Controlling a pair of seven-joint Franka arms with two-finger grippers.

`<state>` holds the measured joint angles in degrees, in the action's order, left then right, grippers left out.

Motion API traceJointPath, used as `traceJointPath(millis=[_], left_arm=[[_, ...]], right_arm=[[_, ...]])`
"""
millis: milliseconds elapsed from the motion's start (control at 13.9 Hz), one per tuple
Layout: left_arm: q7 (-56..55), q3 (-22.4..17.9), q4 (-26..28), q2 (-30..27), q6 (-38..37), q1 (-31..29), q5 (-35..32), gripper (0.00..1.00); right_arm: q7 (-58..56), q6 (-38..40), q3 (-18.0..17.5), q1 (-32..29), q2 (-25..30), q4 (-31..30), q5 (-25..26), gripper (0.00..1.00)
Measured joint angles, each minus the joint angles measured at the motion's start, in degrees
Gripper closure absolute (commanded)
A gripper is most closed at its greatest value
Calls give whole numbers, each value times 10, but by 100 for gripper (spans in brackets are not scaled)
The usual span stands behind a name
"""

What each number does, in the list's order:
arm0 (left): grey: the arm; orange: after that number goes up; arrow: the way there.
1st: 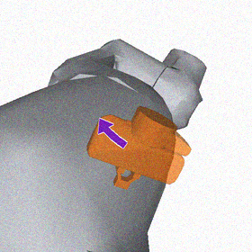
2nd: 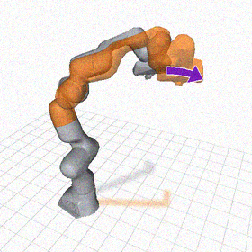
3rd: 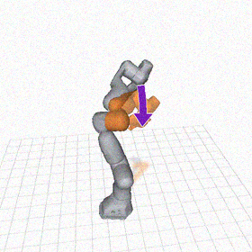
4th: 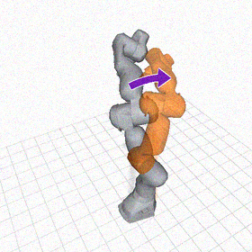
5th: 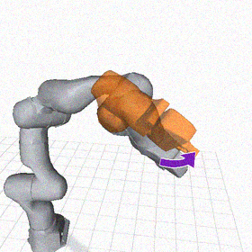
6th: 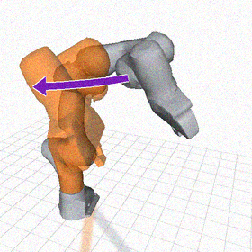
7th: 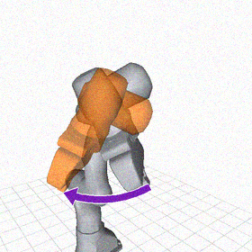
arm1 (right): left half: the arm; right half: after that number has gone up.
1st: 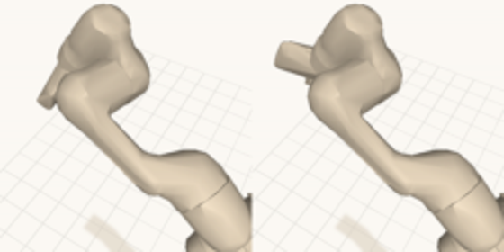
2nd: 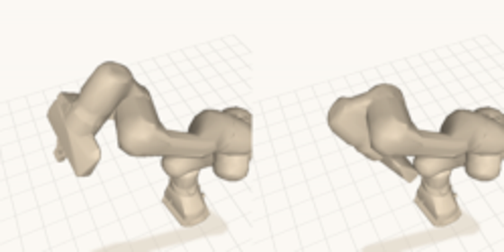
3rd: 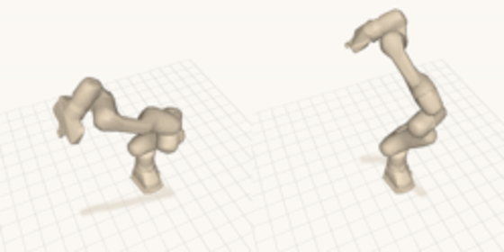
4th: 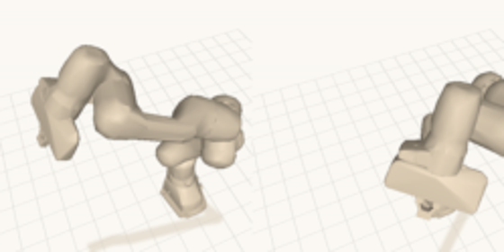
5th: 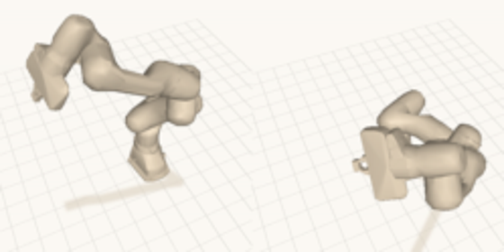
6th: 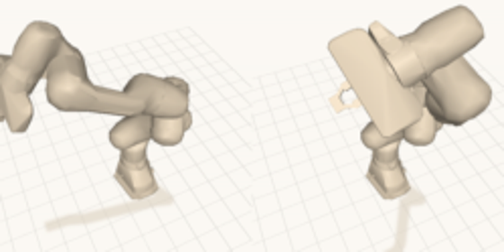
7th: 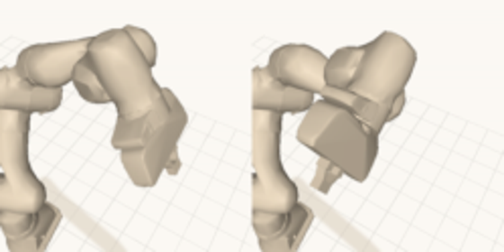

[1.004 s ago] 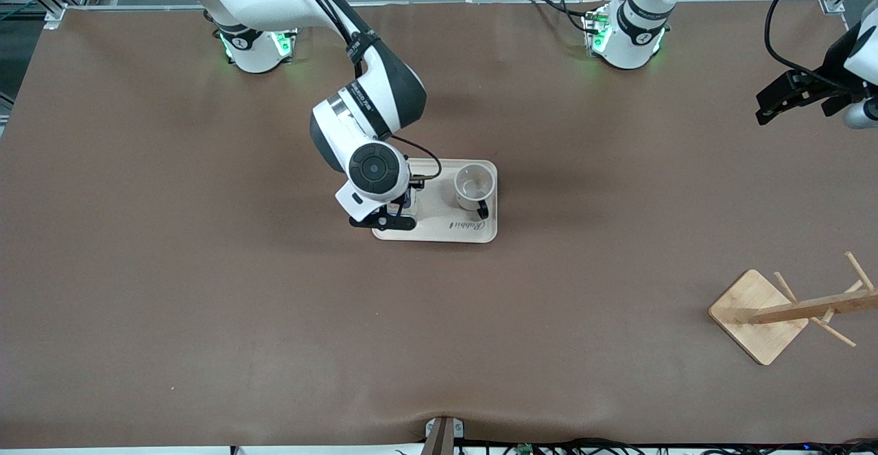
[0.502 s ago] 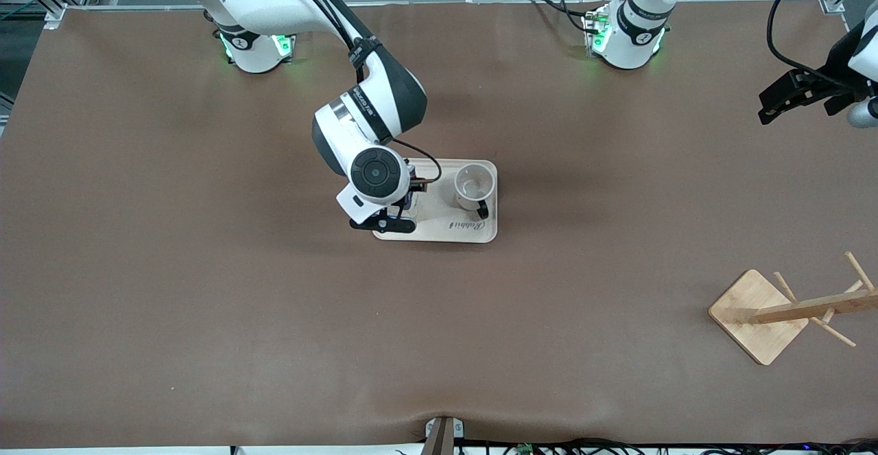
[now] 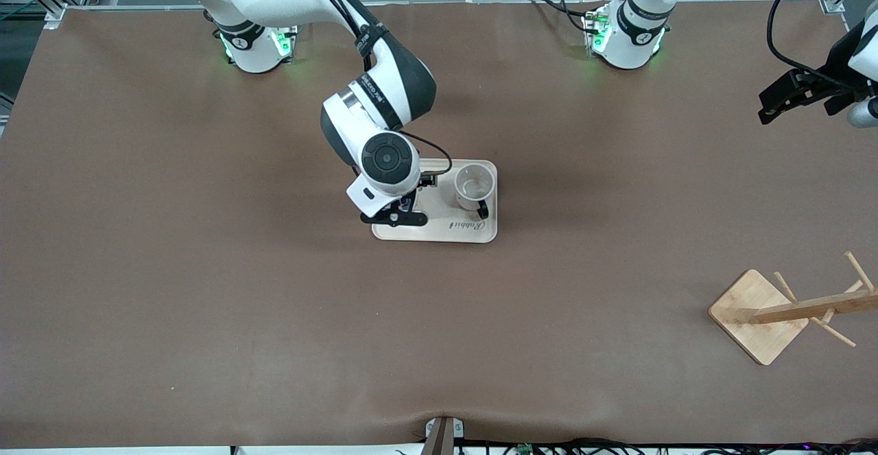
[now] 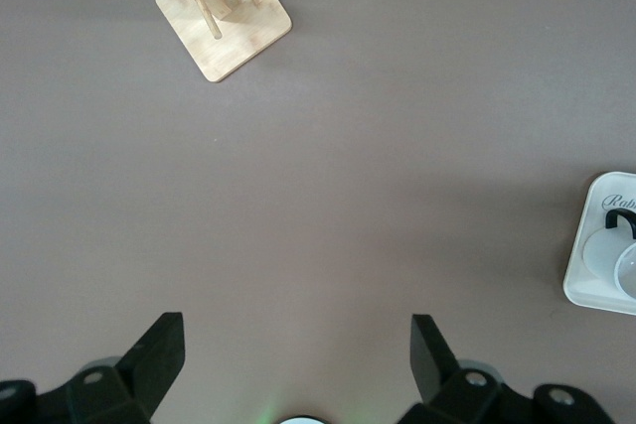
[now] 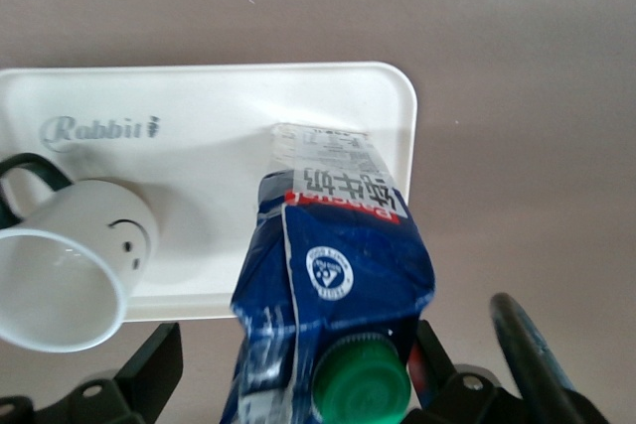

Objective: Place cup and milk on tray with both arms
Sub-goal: 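Lower the carton onto the tray beside the mug with the right gripper, then open the right gripper and withdraw it from the carton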

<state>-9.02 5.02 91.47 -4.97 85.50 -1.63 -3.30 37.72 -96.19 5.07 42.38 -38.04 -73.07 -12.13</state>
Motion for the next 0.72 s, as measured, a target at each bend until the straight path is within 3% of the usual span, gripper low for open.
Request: traceJointPath(millis=[430, 717], left_arm=[[0, 0, 0, -1, -8, 0, 0, 0], [0, 0, 0, -1, -8, 0, 0, 0]], right_arm=[[0, 6, 8, -2, 24, 25, 0, 0], [0, 66, 15, -31, 49, 37, 0, 0]])
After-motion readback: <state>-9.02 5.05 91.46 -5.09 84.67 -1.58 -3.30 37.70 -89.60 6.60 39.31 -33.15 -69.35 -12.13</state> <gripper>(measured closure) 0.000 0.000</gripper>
